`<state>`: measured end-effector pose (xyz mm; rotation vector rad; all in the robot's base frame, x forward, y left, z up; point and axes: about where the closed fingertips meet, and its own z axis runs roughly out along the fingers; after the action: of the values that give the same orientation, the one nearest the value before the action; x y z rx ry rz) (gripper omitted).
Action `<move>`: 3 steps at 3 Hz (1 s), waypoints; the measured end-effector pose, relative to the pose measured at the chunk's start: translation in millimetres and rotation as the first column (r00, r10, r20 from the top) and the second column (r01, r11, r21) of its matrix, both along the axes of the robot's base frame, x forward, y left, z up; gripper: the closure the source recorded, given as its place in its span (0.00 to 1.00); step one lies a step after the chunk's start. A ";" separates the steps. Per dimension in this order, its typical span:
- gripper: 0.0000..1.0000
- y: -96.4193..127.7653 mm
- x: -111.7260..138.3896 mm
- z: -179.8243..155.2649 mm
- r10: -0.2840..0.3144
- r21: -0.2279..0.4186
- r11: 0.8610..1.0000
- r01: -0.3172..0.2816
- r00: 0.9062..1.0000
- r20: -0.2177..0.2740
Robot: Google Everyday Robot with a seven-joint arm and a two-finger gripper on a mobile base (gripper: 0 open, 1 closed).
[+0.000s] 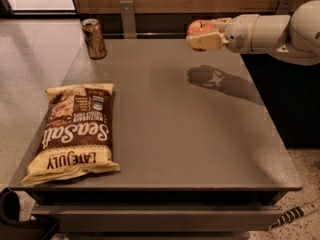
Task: Move apple near orange can
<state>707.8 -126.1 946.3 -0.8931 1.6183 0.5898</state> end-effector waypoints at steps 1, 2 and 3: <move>1.00 35.7 36.9 28.5 0.012 0.076 0.997 -0.014 0.999 0.031; 1.00 78.7 76.7 28.4 0.020 0.130 0.991 -0.021 1.000 0.010; 1.00 131.0 100.5 8.5 0.050 0.136 0.990 -0.043 0.998 -0.047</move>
Offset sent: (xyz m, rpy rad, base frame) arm 0.1339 0.1422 0.0267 0.2061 0.0330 0.0329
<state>808.3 4.9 954.8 -0.8233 1.5860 0.7509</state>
